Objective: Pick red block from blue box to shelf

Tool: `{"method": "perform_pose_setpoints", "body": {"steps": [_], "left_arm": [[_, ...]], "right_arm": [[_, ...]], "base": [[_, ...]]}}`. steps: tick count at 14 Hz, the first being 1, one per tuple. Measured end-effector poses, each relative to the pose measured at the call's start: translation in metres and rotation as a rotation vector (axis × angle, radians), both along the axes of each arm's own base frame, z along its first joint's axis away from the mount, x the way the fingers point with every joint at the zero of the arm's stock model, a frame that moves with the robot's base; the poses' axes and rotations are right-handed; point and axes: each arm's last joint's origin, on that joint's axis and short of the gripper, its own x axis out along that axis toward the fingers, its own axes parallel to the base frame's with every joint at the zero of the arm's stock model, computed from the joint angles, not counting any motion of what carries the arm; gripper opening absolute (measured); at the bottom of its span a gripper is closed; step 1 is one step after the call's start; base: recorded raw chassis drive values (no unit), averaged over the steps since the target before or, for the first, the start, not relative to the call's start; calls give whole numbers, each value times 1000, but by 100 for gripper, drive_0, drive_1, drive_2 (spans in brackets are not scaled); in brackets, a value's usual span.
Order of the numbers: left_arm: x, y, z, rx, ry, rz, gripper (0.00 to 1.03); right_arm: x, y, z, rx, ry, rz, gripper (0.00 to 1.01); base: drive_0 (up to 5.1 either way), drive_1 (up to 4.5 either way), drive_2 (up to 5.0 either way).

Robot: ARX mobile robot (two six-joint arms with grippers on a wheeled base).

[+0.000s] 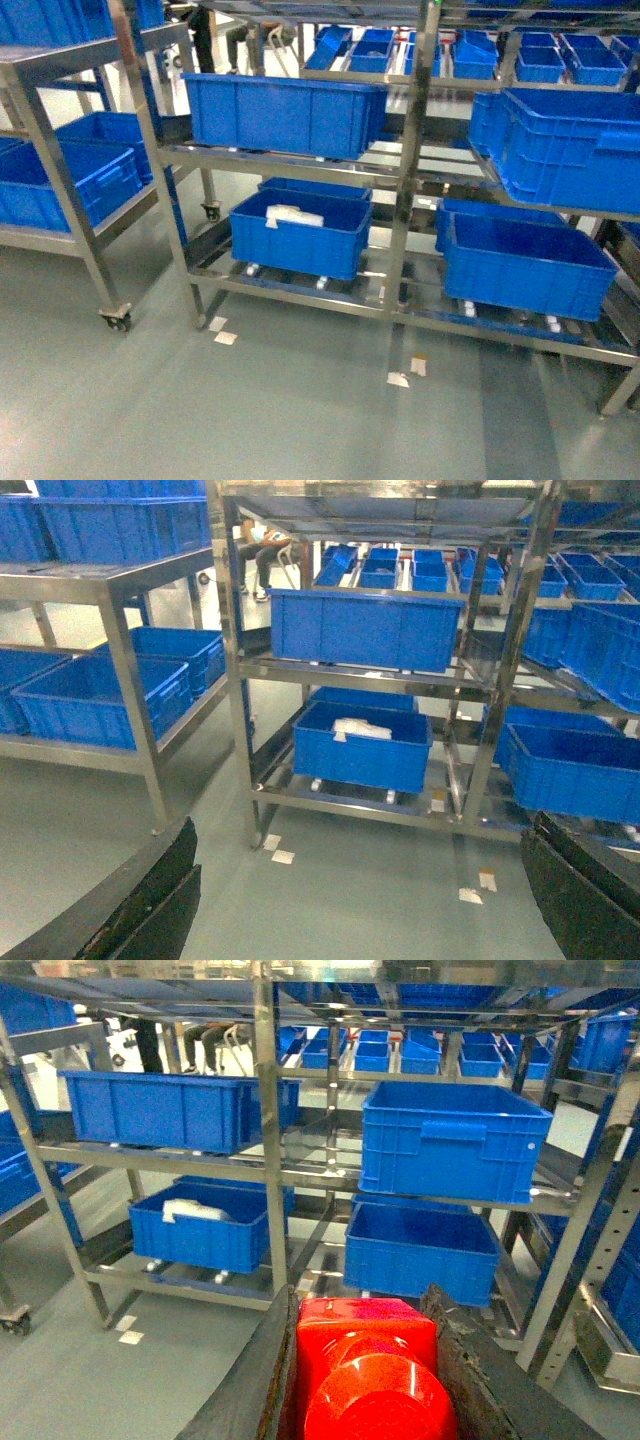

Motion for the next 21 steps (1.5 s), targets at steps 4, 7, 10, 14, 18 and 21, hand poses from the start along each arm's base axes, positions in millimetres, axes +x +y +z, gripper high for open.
{"method": "perform_pose_setpoints", "body": {"steps": [4, 7, 10, 14, 18, 21], "left_arm": [[0, 0, 0, 0, 0, 0, 98], [0, 0, 0, 0, 0, 0, 98], [0, 0, 0, 0, 0, 0, 98], [0, 0, 0, 0, 1, -2, 98], [0, 0, 0, 0, 0, -1, 98], [0, 0, 0, 0, 0, -1, 98]], "right_arm": [[0, 0, 0, 0, 0, 0, 28], [0, 0, 0, 0, 0, 0, 28], [0, 0, 0, 0, 0, 0, 28], [0, 0, 0, 0, 0, 0, 28], [0, 0, 0, 0, 0, 0, 28], [0, 0, 0, 0, 0, 0, 28]], "base": [[-157, -157, -157], [-157, -157, -157], [-157, -157, -157], [-157, -157, -157], [-157, -157, -157], [-157, -157, -157]]}}
